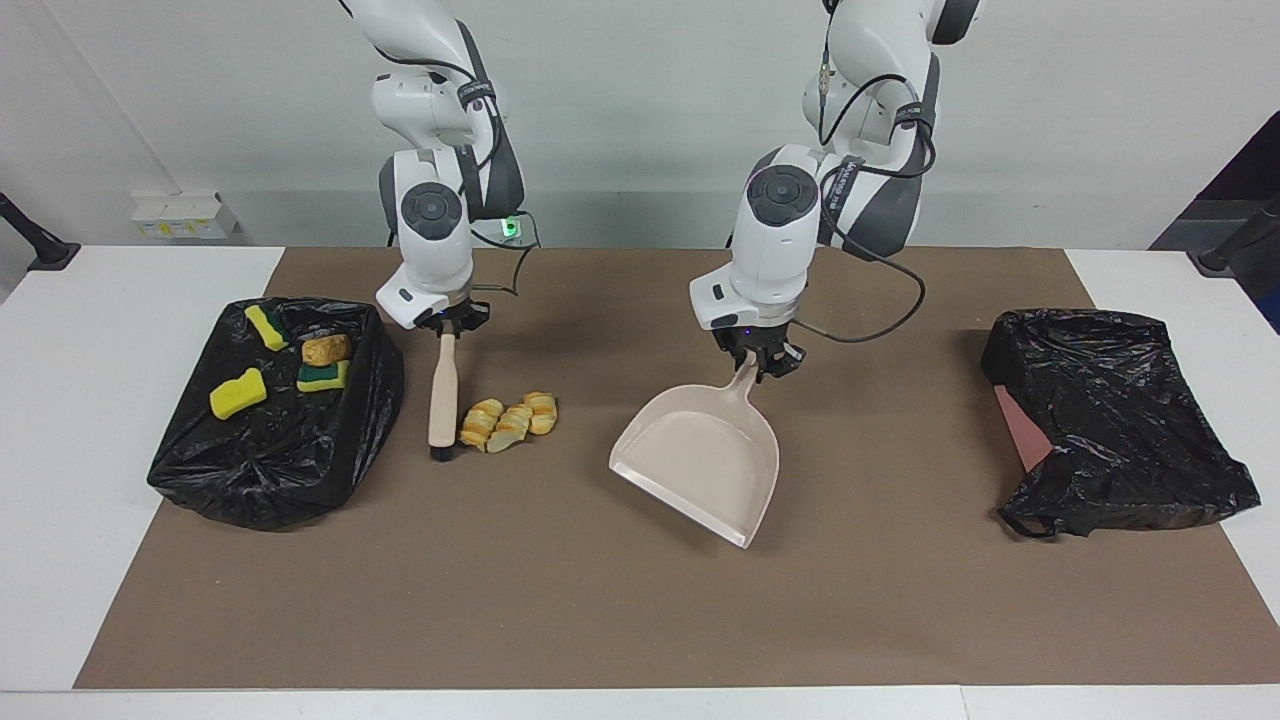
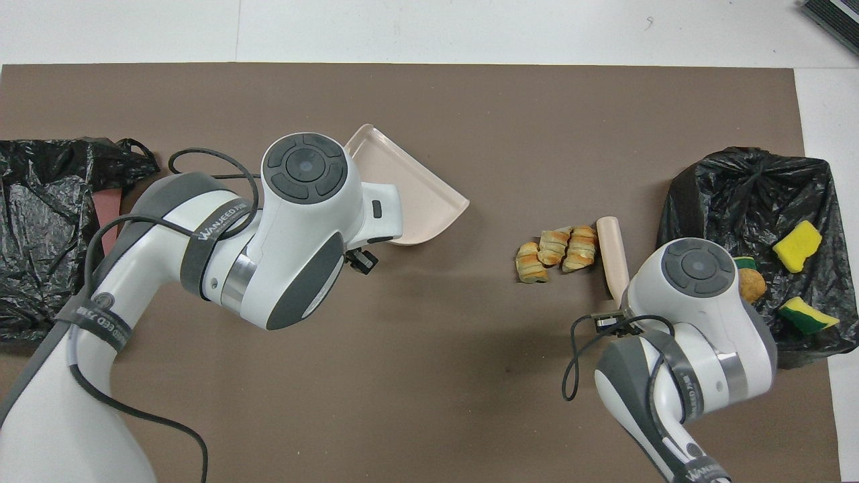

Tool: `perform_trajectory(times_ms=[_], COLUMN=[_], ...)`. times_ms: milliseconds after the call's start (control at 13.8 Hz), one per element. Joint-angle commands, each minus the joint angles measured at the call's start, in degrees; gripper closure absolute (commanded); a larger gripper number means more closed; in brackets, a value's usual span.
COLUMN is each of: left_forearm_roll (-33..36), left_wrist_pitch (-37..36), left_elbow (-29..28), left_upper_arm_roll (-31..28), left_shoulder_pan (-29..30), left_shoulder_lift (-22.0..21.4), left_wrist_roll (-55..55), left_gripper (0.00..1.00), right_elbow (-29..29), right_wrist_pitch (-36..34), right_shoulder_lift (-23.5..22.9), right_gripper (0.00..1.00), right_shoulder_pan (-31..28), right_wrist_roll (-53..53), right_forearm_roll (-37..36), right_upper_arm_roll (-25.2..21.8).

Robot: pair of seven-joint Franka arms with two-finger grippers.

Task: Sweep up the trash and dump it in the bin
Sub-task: 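Sweep the bread pieces into the dustpan with the right gripper's brush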

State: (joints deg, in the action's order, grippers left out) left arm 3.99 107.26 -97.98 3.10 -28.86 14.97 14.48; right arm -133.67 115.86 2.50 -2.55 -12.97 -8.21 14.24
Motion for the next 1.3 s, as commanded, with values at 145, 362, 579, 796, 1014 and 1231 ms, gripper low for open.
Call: perform_trajectory(times_ms=[145, 362, 579, 796, 1014, 1231], left_forearm_roll=[2.2, 2.2, 2.1, 2.1, 2.1, 2.1], left_wrist_pitch=[1.8, 8.3, 11.7, 12.9, 13.1, 17.7], left_elbow=[-11.1, -19.4, -23.9, -25.1, -25.4, -27.1], left_upper_arm_roll=[0.3, 0.4, 0.5, 0.5, 0.6, 0.6], left_shoulder_pan=[0.1, -0.7, -3.8, -4.6, -5.6, -5.6], left_shoulder_lift=[-7.1, -11.2, -12.1, -12.3, -12.1, -12.2], left_wrist_roll=[21.9, 29.7, 29.1, 29.1, 24.0, 25.8], left_gripper=[1.0, 1.0, 1.0, 1.0, 1.0, 1.0], right_elbow=[-0.4, -0.4, -0.2, 2.1, 3.0, 6.7], right_wrist_pitch=[0.8, 2.6, 5.1, 4.1, 5.3, 5.0], right_shoulder_lift=[-1.9, -2.9, -4.6, -5.4, -5.7, -6.9], right_gripper=[1.0, 1.0, 1.0, 1.0, 1.0, 1.0], right_shoulder_pan=[2.4, 4.7, 9.4, 13.4, 15.8, 15.8], right_wrist_roll=[-0.5, -1.0, -2.2, 0.0, 6.2, 9.3], right_forearm_roll=[3.9, 8.6, 10.1, 14.4, 26.4, 36.0], right_upper_arm_roll=[0.3, 0.3, 0.4, 0.4, 0.4, 0.4])
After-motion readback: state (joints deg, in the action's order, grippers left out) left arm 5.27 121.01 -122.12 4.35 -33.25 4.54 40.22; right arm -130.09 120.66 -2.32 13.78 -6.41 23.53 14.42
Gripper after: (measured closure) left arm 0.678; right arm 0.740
